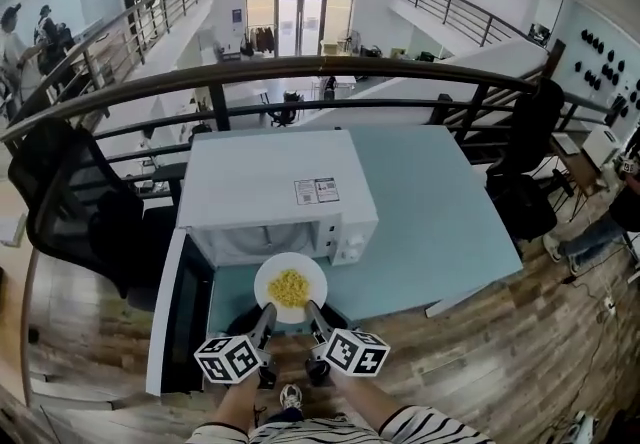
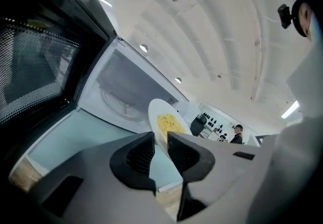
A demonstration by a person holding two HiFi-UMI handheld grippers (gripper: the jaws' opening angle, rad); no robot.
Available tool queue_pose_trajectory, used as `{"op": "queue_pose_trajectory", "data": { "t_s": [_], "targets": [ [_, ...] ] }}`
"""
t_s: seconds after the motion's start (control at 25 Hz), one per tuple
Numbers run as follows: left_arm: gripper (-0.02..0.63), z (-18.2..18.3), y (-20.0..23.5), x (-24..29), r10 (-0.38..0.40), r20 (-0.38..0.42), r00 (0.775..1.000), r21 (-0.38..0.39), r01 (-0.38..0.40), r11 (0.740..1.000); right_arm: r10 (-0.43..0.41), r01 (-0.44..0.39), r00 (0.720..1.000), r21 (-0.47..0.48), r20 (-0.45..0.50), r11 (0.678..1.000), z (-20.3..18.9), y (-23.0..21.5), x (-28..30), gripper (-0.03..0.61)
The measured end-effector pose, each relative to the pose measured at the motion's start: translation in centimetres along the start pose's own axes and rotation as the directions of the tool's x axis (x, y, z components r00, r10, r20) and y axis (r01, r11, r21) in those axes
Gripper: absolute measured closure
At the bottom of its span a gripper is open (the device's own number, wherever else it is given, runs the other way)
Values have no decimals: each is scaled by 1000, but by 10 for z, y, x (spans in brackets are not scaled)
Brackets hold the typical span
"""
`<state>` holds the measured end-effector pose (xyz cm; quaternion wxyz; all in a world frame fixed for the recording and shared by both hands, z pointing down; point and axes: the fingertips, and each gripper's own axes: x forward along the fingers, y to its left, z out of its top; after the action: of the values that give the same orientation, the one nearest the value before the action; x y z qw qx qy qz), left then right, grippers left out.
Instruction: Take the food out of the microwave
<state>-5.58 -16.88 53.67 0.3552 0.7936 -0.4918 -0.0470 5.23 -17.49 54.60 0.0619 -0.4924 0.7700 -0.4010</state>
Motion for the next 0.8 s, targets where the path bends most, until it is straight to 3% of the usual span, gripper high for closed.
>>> {"op": "queue_pose_trajectory", "data": {
  "t_s": [0.8],
  "targets": [
    [522, -83, -56, -86, 78, 61, 995, -44, -76, 996, 84, -88, 990, -30, -112, 996, -49, -3, -107, 477]
  ]
}}
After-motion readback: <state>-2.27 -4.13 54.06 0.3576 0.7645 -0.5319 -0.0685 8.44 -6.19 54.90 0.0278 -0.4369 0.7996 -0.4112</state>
